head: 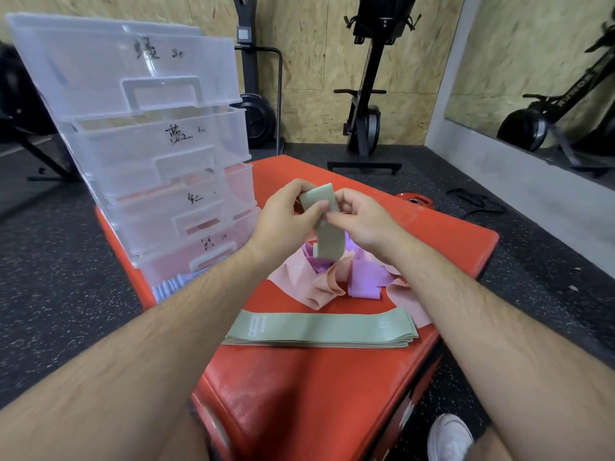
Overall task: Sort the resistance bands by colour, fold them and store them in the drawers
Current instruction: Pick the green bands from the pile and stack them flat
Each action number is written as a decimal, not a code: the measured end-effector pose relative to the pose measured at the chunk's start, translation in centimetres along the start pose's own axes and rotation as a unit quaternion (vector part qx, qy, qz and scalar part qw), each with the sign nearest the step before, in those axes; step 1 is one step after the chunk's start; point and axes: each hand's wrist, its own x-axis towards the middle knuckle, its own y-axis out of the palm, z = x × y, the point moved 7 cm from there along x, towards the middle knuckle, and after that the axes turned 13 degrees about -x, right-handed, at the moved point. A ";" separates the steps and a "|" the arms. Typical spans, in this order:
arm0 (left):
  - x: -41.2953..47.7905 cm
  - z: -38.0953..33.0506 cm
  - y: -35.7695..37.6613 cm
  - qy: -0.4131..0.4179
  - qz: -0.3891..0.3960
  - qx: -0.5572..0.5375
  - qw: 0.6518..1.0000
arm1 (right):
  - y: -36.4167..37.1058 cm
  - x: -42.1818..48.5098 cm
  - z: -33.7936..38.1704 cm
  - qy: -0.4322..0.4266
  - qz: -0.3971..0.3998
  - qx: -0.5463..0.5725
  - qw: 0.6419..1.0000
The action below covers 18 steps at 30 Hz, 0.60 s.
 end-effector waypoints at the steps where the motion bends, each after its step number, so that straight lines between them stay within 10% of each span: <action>1: 0.0 0.0 -0.1 -0.001 0.006 0.007 1.000 | 0.1 0.0 0.1 -0.003 0.001 0.001 1.000; 18: -0.9 1.0 -7.7 -0.090 -0.179 -0.169 0.965 | -2.2 -1.3 -4.8 0.037 0.050 -0.249 0.966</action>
